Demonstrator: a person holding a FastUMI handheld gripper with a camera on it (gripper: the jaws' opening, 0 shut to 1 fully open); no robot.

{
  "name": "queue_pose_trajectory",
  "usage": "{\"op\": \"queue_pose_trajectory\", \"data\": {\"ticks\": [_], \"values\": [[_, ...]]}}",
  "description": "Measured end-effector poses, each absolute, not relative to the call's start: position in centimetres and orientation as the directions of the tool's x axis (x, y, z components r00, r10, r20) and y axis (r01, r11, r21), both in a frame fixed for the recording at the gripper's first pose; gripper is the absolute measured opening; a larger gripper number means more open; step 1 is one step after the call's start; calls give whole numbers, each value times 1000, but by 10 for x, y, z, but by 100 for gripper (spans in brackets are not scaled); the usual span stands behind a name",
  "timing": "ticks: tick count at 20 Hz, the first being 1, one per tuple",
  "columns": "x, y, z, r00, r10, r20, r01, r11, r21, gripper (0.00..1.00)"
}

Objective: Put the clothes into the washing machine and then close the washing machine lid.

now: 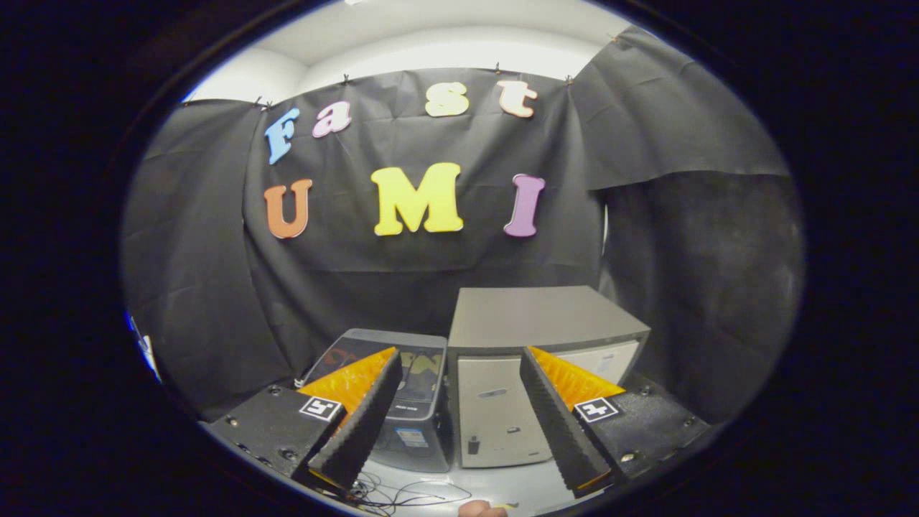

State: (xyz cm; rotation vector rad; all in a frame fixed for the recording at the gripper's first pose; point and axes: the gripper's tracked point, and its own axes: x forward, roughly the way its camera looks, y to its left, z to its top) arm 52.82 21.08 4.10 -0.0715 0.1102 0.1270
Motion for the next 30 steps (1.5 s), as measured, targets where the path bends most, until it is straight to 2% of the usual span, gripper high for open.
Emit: {"op": "queue_pose_trajectory", "data": {"ticks": [12,30], "values": [[516,173,65,993,108,-56,-111,992,-56,100],[518,163,77,995,98,-23,-98,995,-18,100]]}}
